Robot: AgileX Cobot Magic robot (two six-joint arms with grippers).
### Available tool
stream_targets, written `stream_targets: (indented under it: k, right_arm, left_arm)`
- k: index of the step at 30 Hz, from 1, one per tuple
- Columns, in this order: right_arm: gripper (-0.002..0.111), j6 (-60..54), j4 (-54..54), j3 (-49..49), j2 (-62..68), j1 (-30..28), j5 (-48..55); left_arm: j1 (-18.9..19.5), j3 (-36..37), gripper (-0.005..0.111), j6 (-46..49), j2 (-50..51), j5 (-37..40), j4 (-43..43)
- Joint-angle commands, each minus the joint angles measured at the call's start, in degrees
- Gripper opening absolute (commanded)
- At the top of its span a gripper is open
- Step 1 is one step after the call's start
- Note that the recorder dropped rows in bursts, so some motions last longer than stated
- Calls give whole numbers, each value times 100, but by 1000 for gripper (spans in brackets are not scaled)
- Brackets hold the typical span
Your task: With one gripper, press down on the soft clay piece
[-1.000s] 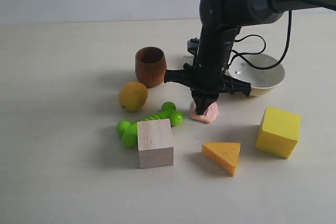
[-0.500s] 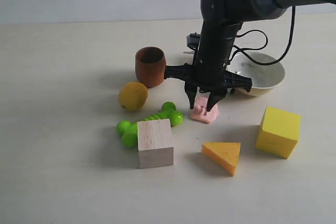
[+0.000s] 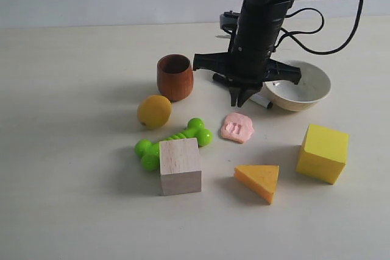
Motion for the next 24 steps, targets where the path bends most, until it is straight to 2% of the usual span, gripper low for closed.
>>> stream_targets:
  k: [1, 7, 11, 19, 24]
  right_arm:
    - [0, 33, -200, 86, -145, -14, 202]
    - [0, -3, -143, 464, -422, -14, -87]
    - [0, -143, -146, 441, -680, -14, 8]
    - [0, -143, -158, 413, -829, -14, -519]
    - [0, -400, -595, 413, -829, -14, -361]
  left_arm:
    - [-33, -4, 0, -10, -32, -43, 8]
    - [-33, -4, 0, -10, -32, -43, 8]
    - [-33, -4, 0, -10, -32, -43, 8]
    - [-33, -4, 0, -10, -32, -43, 8]
    - [-33, -4, 0, -10, -32, -43, 8]
